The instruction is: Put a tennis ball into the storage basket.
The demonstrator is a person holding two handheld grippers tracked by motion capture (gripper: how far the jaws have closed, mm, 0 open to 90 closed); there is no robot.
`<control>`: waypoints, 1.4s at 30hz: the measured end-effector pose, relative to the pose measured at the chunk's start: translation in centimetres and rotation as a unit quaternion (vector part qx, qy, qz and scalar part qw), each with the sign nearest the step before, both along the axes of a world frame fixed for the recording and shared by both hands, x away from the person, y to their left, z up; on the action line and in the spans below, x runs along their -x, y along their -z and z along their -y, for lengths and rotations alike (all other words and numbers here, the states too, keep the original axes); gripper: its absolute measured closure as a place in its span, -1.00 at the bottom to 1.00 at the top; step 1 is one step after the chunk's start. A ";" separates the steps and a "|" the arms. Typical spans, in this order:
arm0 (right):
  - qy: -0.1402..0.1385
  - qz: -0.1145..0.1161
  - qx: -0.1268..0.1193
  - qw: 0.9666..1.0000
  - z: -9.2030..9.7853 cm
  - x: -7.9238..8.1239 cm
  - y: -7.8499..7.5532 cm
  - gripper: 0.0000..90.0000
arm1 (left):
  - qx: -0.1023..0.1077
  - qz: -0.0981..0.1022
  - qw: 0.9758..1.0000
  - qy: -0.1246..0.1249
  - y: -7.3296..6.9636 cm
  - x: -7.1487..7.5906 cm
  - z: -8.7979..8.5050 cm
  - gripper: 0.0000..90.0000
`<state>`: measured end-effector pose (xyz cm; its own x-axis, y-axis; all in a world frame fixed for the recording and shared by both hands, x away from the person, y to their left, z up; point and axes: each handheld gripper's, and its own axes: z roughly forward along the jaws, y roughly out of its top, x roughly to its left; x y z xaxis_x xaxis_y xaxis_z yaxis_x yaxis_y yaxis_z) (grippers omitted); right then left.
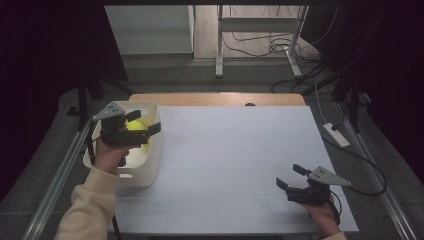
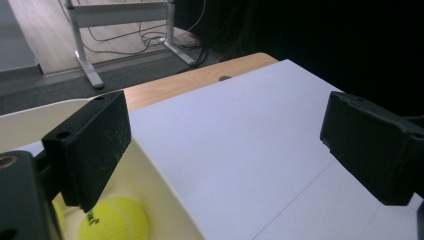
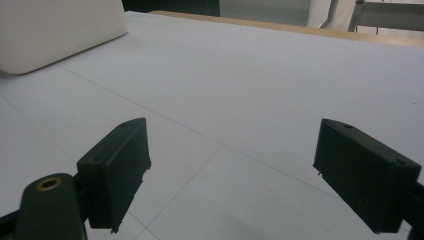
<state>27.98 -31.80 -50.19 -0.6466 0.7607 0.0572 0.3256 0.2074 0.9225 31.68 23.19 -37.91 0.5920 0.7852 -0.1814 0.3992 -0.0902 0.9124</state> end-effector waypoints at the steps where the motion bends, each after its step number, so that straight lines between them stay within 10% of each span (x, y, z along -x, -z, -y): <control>1: 0.000 0.000 0.000 1.000 0.0 0.0 0.0 -0.67 | -0.003 0.003 1.000 0.004 0.0 0.2 0.3 -0.84; 7: -0.005 -0.001 0.001 1.000 -0.2 0.3 -0.1 -0.68 | -0.001 0.013 1.000 0.024 0.2 1.4 1.2 -0.84; 10: -0.010 0.000 0.004 1.000 -0.2 0.4 -0.1 -0.68 | 0.034 0.012 0.998 0.050 0.7 2.2 1.5 -0.83; 42: -0.014 0.004 0.004 1.000 -0.3 1.0 -0.2 -0.68 | 0.005 0.021 0.988 0.154 4.9 7.4 7.1 -0.80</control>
